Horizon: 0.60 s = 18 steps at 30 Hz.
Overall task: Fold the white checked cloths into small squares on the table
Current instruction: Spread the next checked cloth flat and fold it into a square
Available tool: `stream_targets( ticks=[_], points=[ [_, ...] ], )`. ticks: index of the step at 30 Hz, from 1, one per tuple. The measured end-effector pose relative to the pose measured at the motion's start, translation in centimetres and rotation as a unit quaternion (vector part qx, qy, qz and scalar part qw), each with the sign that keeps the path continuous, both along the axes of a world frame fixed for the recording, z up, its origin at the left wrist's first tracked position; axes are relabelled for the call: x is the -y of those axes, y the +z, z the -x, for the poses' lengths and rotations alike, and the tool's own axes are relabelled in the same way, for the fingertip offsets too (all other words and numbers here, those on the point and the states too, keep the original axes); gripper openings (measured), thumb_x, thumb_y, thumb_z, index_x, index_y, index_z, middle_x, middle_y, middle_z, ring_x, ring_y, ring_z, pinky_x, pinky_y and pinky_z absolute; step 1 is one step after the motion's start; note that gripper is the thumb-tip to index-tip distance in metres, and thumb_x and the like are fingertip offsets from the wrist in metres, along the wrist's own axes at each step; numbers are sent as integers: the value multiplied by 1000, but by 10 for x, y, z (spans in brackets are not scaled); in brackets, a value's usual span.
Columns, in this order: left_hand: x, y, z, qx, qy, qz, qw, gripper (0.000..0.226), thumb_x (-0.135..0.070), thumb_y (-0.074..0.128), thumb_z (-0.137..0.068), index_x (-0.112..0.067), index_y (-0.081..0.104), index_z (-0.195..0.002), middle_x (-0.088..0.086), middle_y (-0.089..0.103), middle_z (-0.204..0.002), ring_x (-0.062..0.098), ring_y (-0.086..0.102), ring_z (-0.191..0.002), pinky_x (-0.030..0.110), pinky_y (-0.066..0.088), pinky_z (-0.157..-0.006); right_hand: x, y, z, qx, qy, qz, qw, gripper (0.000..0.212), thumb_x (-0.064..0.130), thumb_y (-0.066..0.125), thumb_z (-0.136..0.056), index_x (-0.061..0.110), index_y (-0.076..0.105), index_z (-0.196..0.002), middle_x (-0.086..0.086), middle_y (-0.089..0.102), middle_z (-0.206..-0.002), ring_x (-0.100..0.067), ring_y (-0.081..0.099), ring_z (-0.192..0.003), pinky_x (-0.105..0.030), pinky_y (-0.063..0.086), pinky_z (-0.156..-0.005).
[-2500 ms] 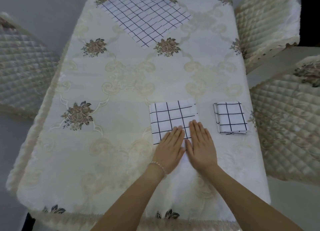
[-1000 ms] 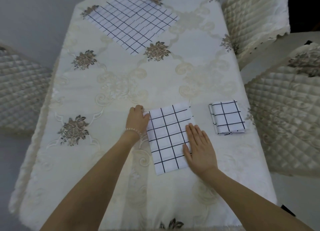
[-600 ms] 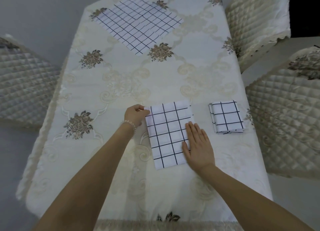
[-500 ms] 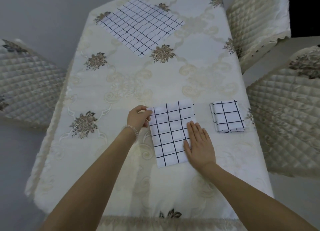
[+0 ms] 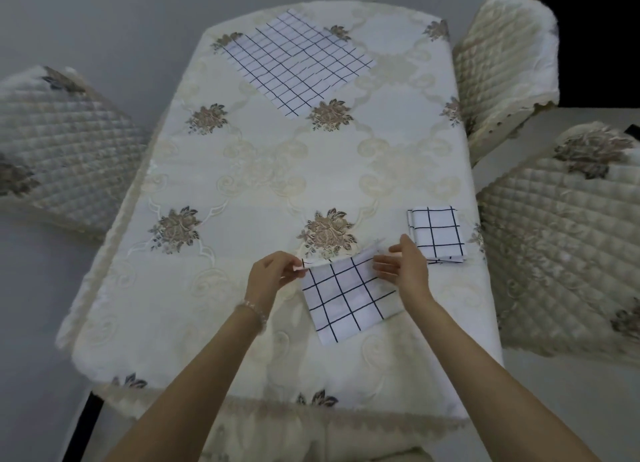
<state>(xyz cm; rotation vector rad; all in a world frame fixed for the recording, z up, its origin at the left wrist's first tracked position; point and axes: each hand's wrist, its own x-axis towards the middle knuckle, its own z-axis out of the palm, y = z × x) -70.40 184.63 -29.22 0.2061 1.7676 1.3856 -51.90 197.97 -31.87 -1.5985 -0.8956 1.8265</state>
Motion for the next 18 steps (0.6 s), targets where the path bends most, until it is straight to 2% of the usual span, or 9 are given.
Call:
stream_targets(
  ticks=[2, 4, 6, 8, 11, 13, 15, 18],
  points=[
    [8, -4, -2, -10, -1, 6, 1000, 19, 1, 55, -85, 1, 67, -71, 13, 68, -71, 28, 69, -73, 25, 55, -68, -7, 3, 2, -1, 37, 44, 998, 35, 40, 49, -96, 8, 45, -108, -22, 68, -88, -31, 64, -67, -37, 55, -62],
    [13, -5, -4, -13, -3, 9, 1000, 19, 2, 56, -85, 0, 67, -70, 9, 67, -67, 24, 68, -69, 23, 54, -66, -12, 3, 5, 22, 90, 42, 995, 41, 41, 55, -92, 13, 41, -118, -21, 68, -96, -31, 66, -71, -40, 57, -66],
    [15, -5, -5, -7, -9, 7, 1000, 19, 3, 56, -85, 0, 66, -69, 5, 66, -63, 21, 65, -65, 23, 54, -65, -18, 4, 8, 48, 143, 32, 988, 42, 41, 59, -89, 22, 42, -123, -14, 66, -103, -28, 67, -76, -42, 57, -73],
    [15, -5, -6, 20, -17, 11, 1000, 17, 1, 56, -86, -2, 63, -71, 5, 66, -63, 22, 64, -66, 25, 55, -66, -24, 6, 11, 99, 207, -3, 973, 34, 32, 63, -87, 20, 53, -118, -7, 61, -104, -23, 62, -86, -39, 57, -80],
    [15, -7, -11, 144, 5, 24, 989, 5, -12, 56, -90, -9, 55, -86, 15, 71, -75, 30, 64, -76, 35, 55, -74, -26, 7, 16, 100, 247, 0, 964, 18, 10, 64, -86, 1, 68, -102, -12, 60, -89, -20, 58, -75, -24, 54, -60],
    [17, -14, -14, 236, 17, 47, 970, 20, -30, 54, -92, -20, 48, -108, 21, 71, -91, 33, 66, -83, 41, 54, -79, -25, 8, 19, 112, 266, -13, 957, 13, 10, 63, -86, 1, 70, -95, -13, 61, -87, -24, 56, -78, -28, 47, -66],
    [18, -23, -18, 299, 15, 50, 953, 39, -44, 50, -91, -30, 38, -125, 23, 69, -103, 34, 67, -91, 44, 53, -81, -23, 10, 21, 118, 266, -10, 957, 10, 9, 60, -88, 4, 69, -89, -12, 59, -84, -23, 54, -77, -31, 45, -65],
    [17, -33, -25, 322, 48, 53, 944, 50, -52, 52, -87, -29, 38, -130, 23, 67, -108, 36, 65, -98, 47, 53, -81, -19, 10, 22, 129, 251, -6, 959, 14, 2, 54, -88, 2, 68, -84, -11, 58, -83, -22, 51, -72, -30, 43, -59]
  ],
)
